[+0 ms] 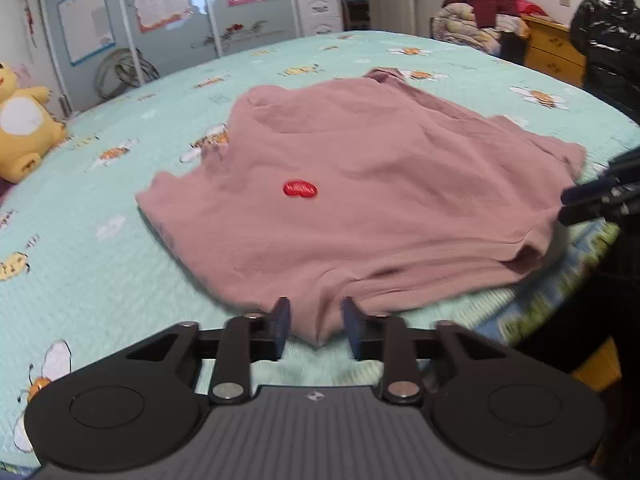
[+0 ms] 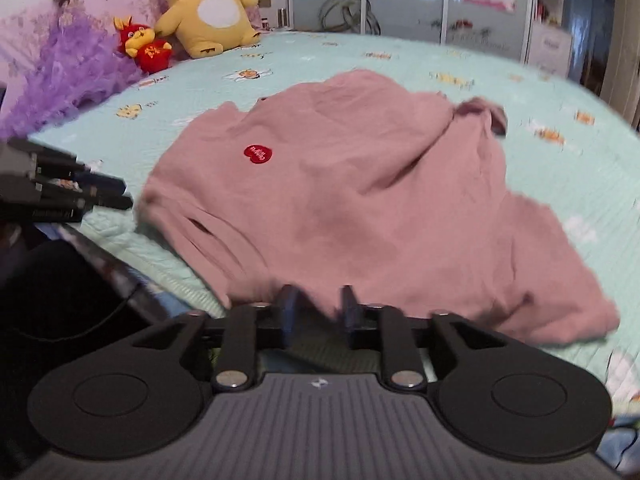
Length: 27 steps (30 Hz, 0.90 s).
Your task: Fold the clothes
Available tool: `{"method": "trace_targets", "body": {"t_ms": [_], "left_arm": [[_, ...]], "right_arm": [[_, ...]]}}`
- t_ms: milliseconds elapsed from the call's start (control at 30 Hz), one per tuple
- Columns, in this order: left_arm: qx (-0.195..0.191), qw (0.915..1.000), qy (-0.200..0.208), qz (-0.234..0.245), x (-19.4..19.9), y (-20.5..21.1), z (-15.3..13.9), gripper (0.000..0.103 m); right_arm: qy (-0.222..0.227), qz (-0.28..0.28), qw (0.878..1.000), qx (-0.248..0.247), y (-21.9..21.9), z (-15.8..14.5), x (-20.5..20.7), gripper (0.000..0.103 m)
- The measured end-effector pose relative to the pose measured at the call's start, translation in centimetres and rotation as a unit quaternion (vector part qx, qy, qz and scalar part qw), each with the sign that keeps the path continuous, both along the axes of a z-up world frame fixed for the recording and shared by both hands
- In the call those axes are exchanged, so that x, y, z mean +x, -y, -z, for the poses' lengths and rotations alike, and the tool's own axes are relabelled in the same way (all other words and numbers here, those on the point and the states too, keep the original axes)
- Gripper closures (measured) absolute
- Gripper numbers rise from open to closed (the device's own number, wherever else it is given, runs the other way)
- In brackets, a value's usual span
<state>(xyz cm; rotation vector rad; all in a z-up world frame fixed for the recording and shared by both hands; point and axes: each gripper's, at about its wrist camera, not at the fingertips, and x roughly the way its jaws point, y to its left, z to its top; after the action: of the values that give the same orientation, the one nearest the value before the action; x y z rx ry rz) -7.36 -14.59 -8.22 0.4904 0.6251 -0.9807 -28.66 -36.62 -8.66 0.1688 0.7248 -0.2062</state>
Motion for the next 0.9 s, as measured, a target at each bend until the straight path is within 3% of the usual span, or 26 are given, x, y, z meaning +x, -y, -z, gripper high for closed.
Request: {"method": "trace_targets", "body": {"t_ms": [100,200,300,400,467,600,700,733,767,800,833,900], "left_arm": [[-0.009,0.9998,-0.013,0.008,-0.3,-1.6,-0.4,0.062],[-0.069,0.9941,-0.064,-0.055,2.0,-2.7,0.1,0.051],[-0.148,0.9684,-0.159,-0.122,6.1,-3.4,0.8,0.051],[-0.179,0.9398,-0.234,-0.172,9.3,-2.4,2.5,0.051],[-0.183,0.9254,-0.269,-0.194,10.6,-1.3,3.4,0.052],[-0.204,0.8989,-0.330,-0.203,11.4,0.6,5.1,0.052],[-0.204,0.8882,-0.353,-0.212,11.4,1.9,6.2,0.054],[-0.201,0.8866,-0.356,-0.217,11.4,2.2,6.4,0.056],[-0.198,0.8868,-0.353,-0.224,11.4,2.3,6.5,0.065],[-0.194,0.8878,-0.346,-0.234,11.4,2.3,6.5,0.084],[-0.191,0.8873,-0.339,-0.247,11.3,1.9,6.4,0.096],[-0.193,0.8873,-0.325,-0.264,11.1,0.8,5.7,0.100]], "right_arm": [[0.004,0.021,0.998,0.056,1.8,-0.5,-1.2,0.069],[0.022,0.078,0.992,0.094,3.1,-0.1,-2.2,0.058],[0.030,0.145,0.973,0.177,6.0,1.4,-2.5,0.055],[0.034,0.203,0.935,0.288,8.3,3.7,-2.8,0.055],[0.045,0.222,0.913,0.341,8.9,4.9,-3.2,0.055],[0.053,0.238,0.887,0.392,9.2,6.6,-2.8,0.055],[0.053,0.241,0.877,0.413,8.9,7.8,-2.1,0.055],[0.052,0.241,0.875,0.417,8.9,8.2,-1.7,0.056],[0.051,0.243,0.875,0.416,8.7,8.5,-1.4,0.059],[0.050,0.244,0.877,0.411,8.7,8.4,-1.1,0.070],[0.047,0.246,0.879,0.405,8.6,8.4,-0.9,0.085],[0.040,0.247,0.889,0.384,8.6,7.7,-0.9,0.100]]}}
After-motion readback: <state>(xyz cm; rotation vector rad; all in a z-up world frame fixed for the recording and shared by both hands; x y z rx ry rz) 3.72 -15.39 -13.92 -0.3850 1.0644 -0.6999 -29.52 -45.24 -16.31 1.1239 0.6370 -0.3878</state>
